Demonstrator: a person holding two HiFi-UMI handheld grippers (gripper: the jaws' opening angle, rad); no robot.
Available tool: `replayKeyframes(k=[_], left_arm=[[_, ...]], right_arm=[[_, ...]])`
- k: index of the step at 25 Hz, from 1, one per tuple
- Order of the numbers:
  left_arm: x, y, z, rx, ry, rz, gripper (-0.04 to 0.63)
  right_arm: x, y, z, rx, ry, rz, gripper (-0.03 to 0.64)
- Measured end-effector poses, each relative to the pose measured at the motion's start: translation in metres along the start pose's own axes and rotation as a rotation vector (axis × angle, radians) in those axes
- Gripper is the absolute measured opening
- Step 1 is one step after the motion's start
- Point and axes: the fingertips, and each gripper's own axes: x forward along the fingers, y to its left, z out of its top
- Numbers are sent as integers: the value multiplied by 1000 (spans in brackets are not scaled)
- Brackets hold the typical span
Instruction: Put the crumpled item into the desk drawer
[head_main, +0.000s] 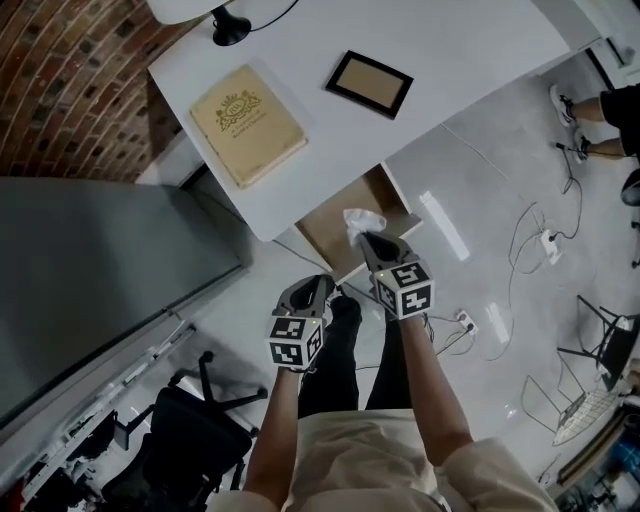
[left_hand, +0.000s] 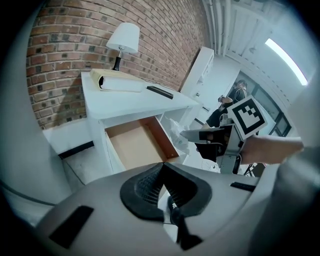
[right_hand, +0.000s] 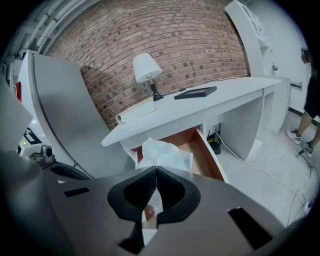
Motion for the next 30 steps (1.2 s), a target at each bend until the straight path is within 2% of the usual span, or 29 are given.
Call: replayKeyframes(k=[9, 17, 24, 30], left_arm=[[33, 8, -22, 31, 30, -18, 15], [66, 8, -31, 42, 17, -27, 15], [84, 19, -28, 29, 2, -1, 15], [93, 25, -31, 42, 9, 14, 15]], right_arm=[[18, -22, -50, 22, 41, -33, 27], [34, -44, -63, -72, 78, -16, 28], [63, -62, -55, -271, 137, 23, 28], [96, -73, -55, -497, 222, 87, 27]])
